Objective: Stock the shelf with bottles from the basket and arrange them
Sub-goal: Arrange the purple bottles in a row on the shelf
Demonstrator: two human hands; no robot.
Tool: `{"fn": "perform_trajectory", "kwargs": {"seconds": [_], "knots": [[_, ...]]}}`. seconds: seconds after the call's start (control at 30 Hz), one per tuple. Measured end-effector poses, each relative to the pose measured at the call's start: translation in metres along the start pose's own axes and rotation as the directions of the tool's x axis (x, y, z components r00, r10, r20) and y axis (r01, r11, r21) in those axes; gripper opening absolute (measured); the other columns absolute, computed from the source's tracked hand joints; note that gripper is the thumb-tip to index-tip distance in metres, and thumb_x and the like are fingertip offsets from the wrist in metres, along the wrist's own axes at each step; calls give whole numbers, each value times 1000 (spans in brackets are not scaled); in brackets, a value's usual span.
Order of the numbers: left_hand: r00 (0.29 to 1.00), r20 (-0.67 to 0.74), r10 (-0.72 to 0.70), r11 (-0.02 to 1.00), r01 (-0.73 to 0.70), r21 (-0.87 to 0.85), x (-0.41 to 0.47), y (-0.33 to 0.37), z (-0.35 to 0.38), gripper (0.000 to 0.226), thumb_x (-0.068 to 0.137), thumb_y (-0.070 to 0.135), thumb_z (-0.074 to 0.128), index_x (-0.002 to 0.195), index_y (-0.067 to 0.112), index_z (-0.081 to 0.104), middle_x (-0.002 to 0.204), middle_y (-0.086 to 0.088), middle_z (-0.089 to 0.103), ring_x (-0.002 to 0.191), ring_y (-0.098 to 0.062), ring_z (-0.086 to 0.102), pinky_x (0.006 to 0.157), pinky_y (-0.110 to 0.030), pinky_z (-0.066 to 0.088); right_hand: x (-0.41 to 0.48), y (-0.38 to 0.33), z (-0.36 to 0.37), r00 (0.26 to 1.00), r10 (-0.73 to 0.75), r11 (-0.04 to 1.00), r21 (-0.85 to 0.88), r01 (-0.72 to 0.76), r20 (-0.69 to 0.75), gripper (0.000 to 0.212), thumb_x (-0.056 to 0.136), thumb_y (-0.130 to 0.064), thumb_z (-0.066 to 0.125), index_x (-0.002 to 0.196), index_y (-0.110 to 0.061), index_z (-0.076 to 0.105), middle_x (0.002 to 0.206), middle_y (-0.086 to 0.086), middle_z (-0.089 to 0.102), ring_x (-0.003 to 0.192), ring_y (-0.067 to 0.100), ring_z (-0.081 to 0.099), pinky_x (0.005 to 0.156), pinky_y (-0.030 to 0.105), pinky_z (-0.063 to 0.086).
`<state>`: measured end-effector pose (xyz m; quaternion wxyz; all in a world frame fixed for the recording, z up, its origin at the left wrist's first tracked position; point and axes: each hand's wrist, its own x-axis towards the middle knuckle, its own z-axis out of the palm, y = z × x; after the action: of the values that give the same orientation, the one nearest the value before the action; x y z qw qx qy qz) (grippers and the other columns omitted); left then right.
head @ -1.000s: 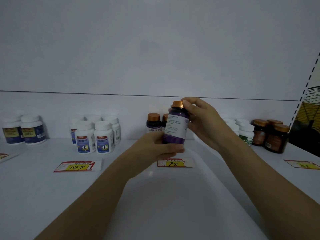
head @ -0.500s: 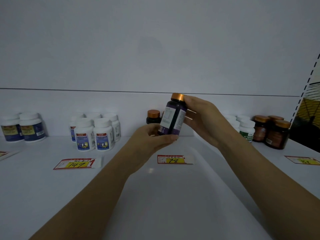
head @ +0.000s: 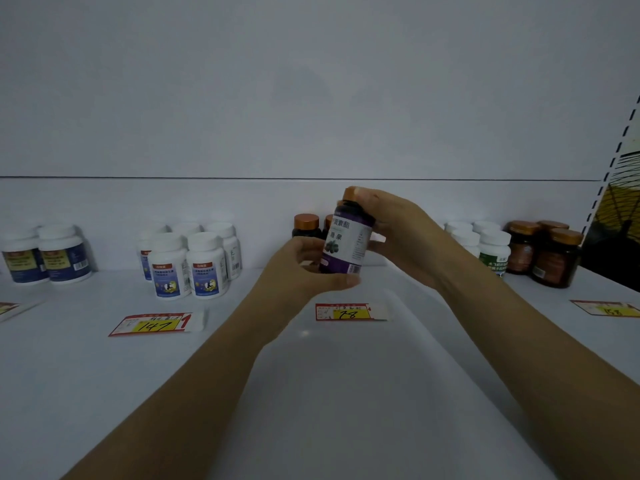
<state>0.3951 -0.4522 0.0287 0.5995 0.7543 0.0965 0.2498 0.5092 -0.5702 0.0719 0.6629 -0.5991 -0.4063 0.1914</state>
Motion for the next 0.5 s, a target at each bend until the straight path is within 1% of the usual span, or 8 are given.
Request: {"fn": "perform_trajectory", "kwargs": {"seconds": [0.03,0.07,0.13,0.23,0.3,0.37,0.43,0.5], "knots": [[1000,2,7,999,-7,34,0,-1,1,55,68,20,81,114,26,51,106,10,62,90,-3,62,68,-15,51,0,1,1,1000,4,1000,-22,-5,-24,33,86,-36,60,114,-19,62,110,1,68,105,16,63,83,30,55],[1000,15,9,998,-10,58,0,-1,1,55,68,21,81,114,27,52,105,10,62,90,-3,62,69,-15,50,1,2,1,999,3,1000,-12,-4,-49,31,87,-32,61,115,-18,62,108,1,69,103,16,64,81,30,56],[998,65,-7,999,5,42,0,1,0,47,71,21,79,111,29,55,102,11,63,90,-4,63,71,-16,51,2,2,-2,996,4,997,78,3,-84,34,90,-22,60,122,-9,60,113,7,68,107,23,64,89,37,55],[987,150,-65,994,77,-77,0,2,-2,41,75,12,75,109,25,57,101,7,68,91,-10,68,80,-26,56,2,2,-5,993,22,981,195,0,-113,39,93,-12,56,130,-1,53,123,15,63,116,32,60,98,44,49],[984,160,-82,990,99,-100,0,2,-3,47,74,7,75,115,19,56,106,-1,69,96,-16,68,85,-33,56,3,3,-4,995,28,974,225,-4,-101,39,94,-11,55,131,0,52,124,17,62,117,33,58,98,44,49],[984,158,-79,992,94,-87,0,2,-3,51,71,6,77,116,18,55,108,-4,70,97,-19,68,88,-36,55,3,4,-3,996,30,980,197,-12,-86,38,94,-14,55,130,-2,54,122,16,63,114,30,60,94,39,52],[984,168,-65,993,81,-89,0,2,-2,47,69,5,78,107,22,57,103,-3,71,95,-18,69,87,-34,55,2,4,-3,997,36,989,147,-25,-74,36,94,-19,54,127,-3,57,120,14,65,106,25,62,90,36,54],[984,167,-55,993,72,-96,0,1,-2,44,68,5,78,99,27,56,97,1,71,90,-14,69,82,-29,56,1,4,-4,997,48,992,121,-40,-64,34,95,-22,54,123,-5,60,118,13,66,101,23,62,88,35,54]]}}
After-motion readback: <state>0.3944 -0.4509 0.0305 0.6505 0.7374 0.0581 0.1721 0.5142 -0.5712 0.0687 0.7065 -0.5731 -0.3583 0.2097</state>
